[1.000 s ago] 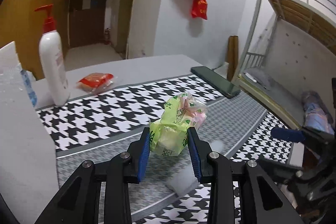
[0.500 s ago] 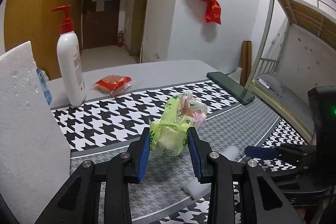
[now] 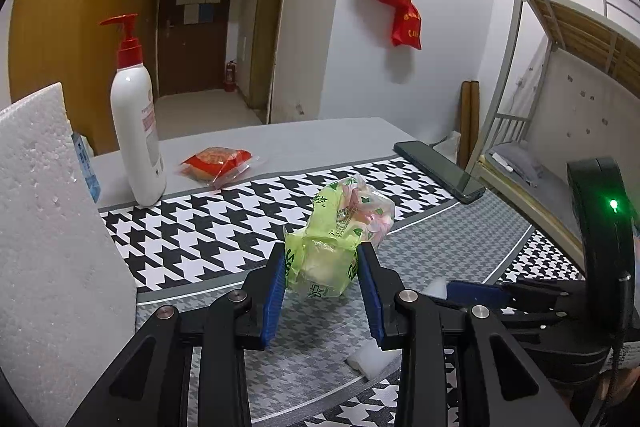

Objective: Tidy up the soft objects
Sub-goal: 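Hold the plastic bag in the left gripper while the right gripper grasps the white foam tube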

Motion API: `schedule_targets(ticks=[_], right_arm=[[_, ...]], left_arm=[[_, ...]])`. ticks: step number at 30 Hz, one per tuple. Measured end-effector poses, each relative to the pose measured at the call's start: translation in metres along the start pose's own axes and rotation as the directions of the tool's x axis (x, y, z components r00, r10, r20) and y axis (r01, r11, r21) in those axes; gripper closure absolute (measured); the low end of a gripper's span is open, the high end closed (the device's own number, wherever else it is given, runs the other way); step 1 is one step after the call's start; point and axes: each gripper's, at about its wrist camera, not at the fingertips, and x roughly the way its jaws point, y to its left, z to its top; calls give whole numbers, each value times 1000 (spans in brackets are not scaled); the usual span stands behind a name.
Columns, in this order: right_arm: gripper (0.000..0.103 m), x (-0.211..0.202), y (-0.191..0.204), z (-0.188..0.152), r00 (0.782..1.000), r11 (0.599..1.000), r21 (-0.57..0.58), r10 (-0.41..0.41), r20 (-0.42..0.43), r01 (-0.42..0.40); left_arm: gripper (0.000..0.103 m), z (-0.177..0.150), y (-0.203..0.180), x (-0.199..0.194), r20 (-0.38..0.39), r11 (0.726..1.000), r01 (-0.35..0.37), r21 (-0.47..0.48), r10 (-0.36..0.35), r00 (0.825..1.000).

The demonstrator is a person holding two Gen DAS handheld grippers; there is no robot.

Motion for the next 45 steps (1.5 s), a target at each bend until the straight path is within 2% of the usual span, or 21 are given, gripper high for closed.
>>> schedule_targets(ticks=[4,6,7,11,20,24,32,37,43,45], right_arm=[[61,7,8,6,997,997,-31,-77,8,77],[70,9,9,8,994,994,-36,-105,18,105],[79,10,10,10,994,993,-41,-108,30,109],[94,6,3,12,994,995,-17,-101,37,102],[95,-23,-6,13,990,994,-21,-109,88,111],[95,-41,-8,12,981,990,-35,-133,140,139],[95,-82,-2,11,968,989,-73,-113,226,132],[95,-81,12,8,976,982,-149,-88,200,119],[94,-48,13,5,988,982,-160,-85,129,105],[89,-39,11,6,988,982,-153,-97,119,114]], left_arm=[[66,0,1,-1,4,1000,-1,-3,1,1000],[66,1,2,-3,11,1000,-4,-6,4,1000],[66,2,2,-4,14,1000,-3,-8,3,1000],[66,3,5,-7,20,1000,-4,-17,4,1000],[66,3,3,-7,23,1000,-2,-8,2,1000],[66,3,2,-6,20,1000,1,-4,-1,1000],[66,3,-2,-8,25,1000,17,10,-17,1000],[66,2,-2,-6,21,1000,16,9,-16,1000],[66,3,-1,-6,19,1000,15,3,-15,1000],[66,3,0,-6,20,1000,14,3,-14,1000]])
